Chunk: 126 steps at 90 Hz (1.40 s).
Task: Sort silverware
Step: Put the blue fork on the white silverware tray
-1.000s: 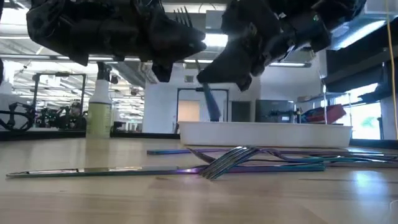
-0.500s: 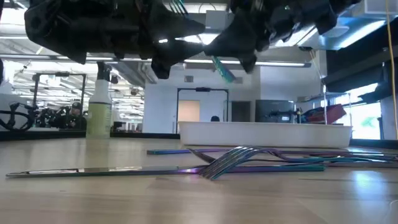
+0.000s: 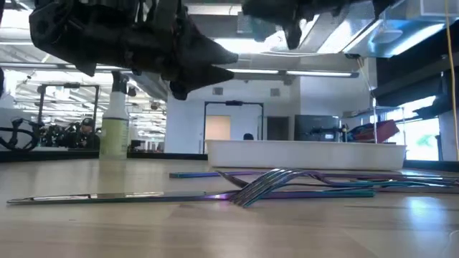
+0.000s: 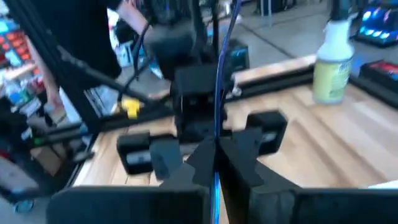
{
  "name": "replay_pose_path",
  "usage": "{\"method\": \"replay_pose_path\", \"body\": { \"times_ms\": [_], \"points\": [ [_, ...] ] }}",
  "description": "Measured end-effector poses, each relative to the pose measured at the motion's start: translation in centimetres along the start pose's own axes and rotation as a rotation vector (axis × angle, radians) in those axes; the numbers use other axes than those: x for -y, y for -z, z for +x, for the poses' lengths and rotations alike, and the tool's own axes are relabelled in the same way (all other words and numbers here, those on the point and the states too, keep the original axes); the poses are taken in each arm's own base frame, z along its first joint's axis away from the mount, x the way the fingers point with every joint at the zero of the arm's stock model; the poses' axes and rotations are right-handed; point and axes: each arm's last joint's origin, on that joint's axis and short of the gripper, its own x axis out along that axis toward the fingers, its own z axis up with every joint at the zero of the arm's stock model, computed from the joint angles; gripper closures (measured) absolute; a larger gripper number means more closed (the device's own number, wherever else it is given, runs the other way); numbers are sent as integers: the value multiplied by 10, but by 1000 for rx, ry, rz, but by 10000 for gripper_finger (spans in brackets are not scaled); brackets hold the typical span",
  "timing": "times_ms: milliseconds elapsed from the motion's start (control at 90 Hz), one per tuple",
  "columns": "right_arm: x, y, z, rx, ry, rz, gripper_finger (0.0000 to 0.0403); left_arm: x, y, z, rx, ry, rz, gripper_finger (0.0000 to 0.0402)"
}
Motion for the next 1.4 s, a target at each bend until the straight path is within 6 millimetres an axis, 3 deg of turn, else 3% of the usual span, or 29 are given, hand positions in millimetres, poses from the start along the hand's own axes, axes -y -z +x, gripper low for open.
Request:
{"method": "replay_pose_path", "body": {
  "times_ms": [211,478,1011,1133,1400],
  "points": [
    [-5,-16,-2,144,-86,20,403,-7,-8,2,53,49,-106,189],
    [-5,-12,2,135,-88,-26,403,-6,-20,1,142,196,-148,189],
    [1,5,26,162,-94,-22,403,-1,-38,9,218,248,-156,195],
    [1,5,26,168,-98,-23,403,-3,-36,10,197,236,-164,229],
    [1,6,26,157,-96,-24,403,-3,-37,10,209,233,-132,363]
  ]
}}
